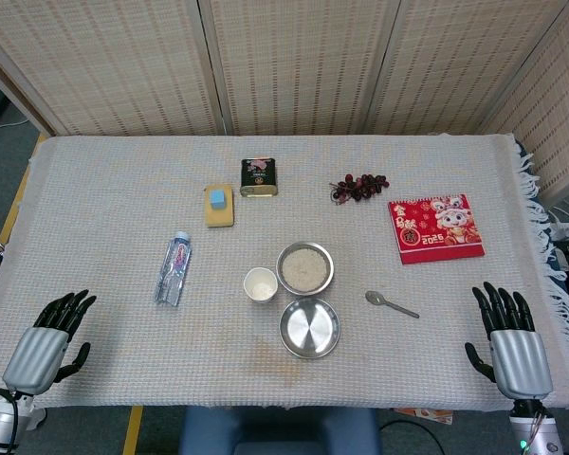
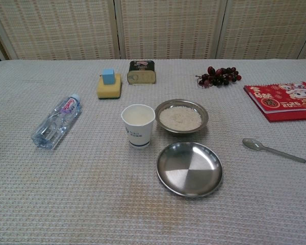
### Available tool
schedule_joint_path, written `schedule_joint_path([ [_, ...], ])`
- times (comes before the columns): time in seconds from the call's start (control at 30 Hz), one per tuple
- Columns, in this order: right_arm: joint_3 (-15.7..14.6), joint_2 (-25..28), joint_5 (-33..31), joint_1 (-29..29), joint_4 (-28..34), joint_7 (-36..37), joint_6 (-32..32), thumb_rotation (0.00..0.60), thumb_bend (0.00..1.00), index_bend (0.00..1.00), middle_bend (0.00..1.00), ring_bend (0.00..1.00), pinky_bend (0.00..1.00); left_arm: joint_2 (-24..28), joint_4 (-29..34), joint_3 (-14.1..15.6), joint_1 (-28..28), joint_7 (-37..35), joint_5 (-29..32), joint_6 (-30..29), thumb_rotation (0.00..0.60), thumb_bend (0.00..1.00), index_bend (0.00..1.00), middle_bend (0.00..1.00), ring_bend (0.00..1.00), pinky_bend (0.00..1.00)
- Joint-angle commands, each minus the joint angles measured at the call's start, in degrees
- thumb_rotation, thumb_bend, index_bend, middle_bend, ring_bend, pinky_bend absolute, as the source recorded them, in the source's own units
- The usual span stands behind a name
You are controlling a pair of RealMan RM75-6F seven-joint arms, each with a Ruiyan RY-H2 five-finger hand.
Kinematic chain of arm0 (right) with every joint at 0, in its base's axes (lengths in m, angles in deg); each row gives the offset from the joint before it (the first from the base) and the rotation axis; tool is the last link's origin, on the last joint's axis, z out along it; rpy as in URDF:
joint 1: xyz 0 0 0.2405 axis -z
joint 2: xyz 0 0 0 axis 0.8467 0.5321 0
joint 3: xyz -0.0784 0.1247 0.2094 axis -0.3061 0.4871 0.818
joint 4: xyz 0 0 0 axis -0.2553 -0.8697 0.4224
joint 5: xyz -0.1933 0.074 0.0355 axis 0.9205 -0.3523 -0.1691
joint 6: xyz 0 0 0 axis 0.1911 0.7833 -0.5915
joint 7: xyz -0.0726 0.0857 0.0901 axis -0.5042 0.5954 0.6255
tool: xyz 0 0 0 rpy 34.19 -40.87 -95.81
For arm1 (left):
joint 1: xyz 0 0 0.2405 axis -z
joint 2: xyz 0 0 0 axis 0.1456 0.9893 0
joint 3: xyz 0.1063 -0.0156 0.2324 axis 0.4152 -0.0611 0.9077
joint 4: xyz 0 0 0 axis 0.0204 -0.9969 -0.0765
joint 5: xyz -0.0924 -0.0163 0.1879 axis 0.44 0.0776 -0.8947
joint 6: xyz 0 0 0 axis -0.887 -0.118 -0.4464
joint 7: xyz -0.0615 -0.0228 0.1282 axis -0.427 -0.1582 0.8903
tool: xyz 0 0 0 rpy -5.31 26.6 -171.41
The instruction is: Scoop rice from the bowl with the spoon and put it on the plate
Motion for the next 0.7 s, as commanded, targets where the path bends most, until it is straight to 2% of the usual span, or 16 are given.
schedule_joint_path([
  [0.03, 0.20, -0.31, -0.16, 0.00, -0.26, 0.02, -0.02, 0.600, 0.21, 0.00, 0.00, 0.00, 0.00, -0.04, 0.14, 0.03, -0.12, 0.23, 0.04, -0.11, 0.600, 0.46, 0.00, 0.00, 0.00, 0.11],
  [0.27, 0.63, -3.51, -2.19, -1.33, -2.38, -0.73, -3.39, 0.600, 0.21, 0.05, 0.00, 0.00, 0.00, 0.17, 0.75, -0.01, 0.11, -0.36, -0.30, -0.03, 0.600, 0.46, 0.00, 0.00, 0.00, 0.11],
  [0.43, 3.61, -9.93, -5.22, -3.59, -5.63, 0.89, -5.63, 0.600, 0.21, 0.16, 0.00, 0.00, 0.00, 0.40, 0.44, 0.40, 0.87, -1.86, -0.34, 1.71, 0.600, 0.46, 0.00, 0.00, 0.00, 0.11],
  [0.63, 5.91, -16.89, -9.74, -7.09, -10.82, -4.46, -10.00, 0.600, 0.21, 0.31, 0.00, 0.00, 0.00, 1.50, 0.16, 0.36, 1.10, -5.58, -0.58, 1.52, 0.600, 0.42, 0.00, 0.00, 0.00, 0.11],
  [0.7, 6.56, -19.09, -11.05, -8.31, -12.89, -5.62, -11.40, 0.600, 0.21, 0.33, 0.00, 0.00, 0.00, 1.78, 0.03, 0.52, 0.94, -6.30, -0.93, 1.08, 0.600, 0.42, 0.00, 0.00, 0.00, 0.12],
])
